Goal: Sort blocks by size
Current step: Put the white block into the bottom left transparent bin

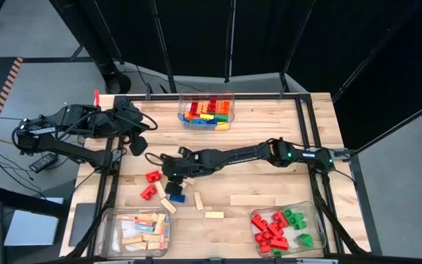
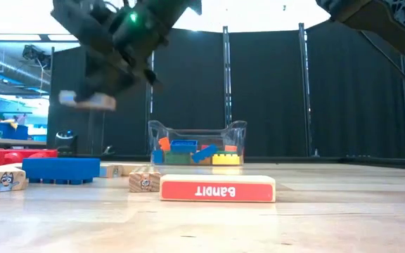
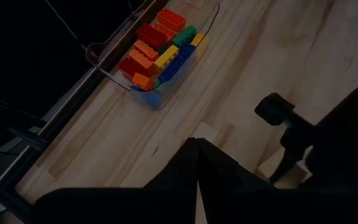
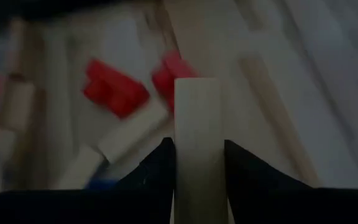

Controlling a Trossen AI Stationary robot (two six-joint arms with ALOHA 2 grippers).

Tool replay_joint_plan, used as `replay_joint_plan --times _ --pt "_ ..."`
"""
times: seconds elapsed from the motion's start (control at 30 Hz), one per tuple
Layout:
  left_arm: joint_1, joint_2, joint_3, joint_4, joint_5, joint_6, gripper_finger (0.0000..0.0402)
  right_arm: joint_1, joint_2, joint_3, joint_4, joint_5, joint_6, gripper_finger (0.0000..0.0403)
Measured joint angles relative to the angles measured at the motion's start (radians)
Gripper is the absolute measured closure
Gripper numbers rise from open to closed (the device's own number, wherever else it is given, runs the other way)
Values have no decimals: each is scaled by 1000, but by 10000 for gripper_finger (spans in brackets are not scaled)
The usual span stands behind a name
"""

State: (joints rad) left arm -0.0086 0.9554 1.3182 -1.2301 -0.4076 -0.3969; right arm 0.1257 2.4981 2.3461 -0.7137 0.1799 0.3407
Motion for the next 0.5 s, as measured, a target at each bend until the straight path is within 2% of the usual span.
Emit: replay_joint_plan --times 0.07,0.2,0.27,0.37,0.5 --pt "0 0 0 1 0 1 388 5 0 6 73 -27 -38 286" --pt "0 0 0 0 0 1 388 40 0 3 350 -273 -163 286" --pt "0 0 0 -4 0 1 388 64 4 6 463 -324 -200 286" --pt "0 0 0 -3 0 1 388 87 24 6 534 -342 -230 286" --pt "0 0 0 -2 0 13 388 80 51 -2 589 -478 -236 286"
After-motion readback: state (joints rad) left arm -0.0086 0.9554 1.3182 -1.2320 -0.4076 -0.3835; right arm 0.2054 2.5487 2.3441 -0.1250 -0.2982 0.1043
